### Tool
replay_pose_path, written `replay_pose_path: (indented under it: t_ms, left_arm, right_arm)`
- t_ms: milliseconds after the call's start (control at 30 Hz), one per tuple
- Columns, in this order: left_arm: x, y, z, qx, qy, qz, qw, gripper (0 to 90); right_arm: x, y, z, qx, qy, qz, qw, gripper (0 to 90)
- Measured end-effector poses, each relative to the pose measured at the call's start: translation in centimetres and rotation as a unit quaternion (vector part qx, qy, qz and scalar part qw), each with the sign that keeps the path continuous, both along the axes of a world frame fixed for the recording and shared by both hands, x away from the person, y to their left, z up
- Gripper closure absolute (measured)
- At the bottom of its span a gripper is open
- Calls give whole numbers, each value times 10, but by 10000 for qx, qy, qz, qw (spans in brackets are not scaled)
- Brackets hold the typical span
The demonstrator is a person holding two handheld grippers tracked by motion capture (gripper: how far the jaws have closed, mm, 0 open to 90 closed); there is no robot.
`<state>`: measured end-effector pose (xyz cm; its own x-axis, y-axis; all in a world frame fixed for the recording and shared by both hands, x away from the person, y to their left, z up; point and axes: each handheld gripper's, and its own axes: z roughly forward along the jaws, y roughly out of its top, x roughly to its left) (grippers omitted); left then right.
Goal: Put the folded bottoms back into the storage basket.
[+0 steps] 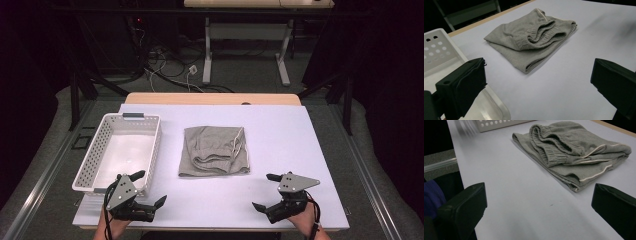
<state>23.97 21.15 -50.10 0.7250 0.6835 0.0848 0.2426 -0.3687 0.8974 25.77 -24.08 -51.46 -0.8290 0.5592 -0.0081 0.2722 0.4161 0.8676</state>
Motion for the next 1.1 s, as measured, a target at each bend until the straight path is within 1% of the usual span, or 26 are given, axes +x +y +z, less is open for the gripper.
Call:
replay_pose_path:
  t_ms: [400, 533, 567, 633, 667, 800, 833, 900, 1000, 1100]
  left_arm:
    - [0, -13, -1, 36, 43, -56, 10000, 2]
    - [1, -17, -2, 17, 67, -63, 10000, 2]
    - [2, -21, -2, 64, 81, -84, 9999, 2]
    - [2, -23, -2, 60, 101, -103, 9999, 2]
    - [1, -26, -2, 115, 76, -122, 9998, 2]
    - [1, -31, -2, 143, 116, -169, 9997, 2]
    - [1, -35, -2, 197, 123, -197, 9995, 2]
    - [2, -37, -2, 209, 133, -210, 9995, 2]
    - [4, -40, -1, 255, 141, -241, 9993, 2]
    - [8, -43, -1, 264, 184, -218, 9992, 2]
  right_arm:
    - [5, 7, 0, -46, 92, 1, 9999, 0]
    - [8, 9, 0, -71, 118, 6, 9999, 0]
    - [10, 10, 1, -72, 138, -11, 9999, 0]
    - [11, 11, 1, -71, 153, -15, 9999, 0]
    - [13, 12, 2, -99, 179, -39, 9998, 0]
    - [16, 15, 3, -130, 197, -26, 9997, 0]
    - [18, 17, 4, -177, 201, -22, 9996, 0]
    - [19, 18, 5, -174, 217, -29, 9996, 0]
    - [23, 20, 6, -171, 250, -22, 9995, 0]
    - [26, 22, 6, -202, 272, -17, 9994, 0]
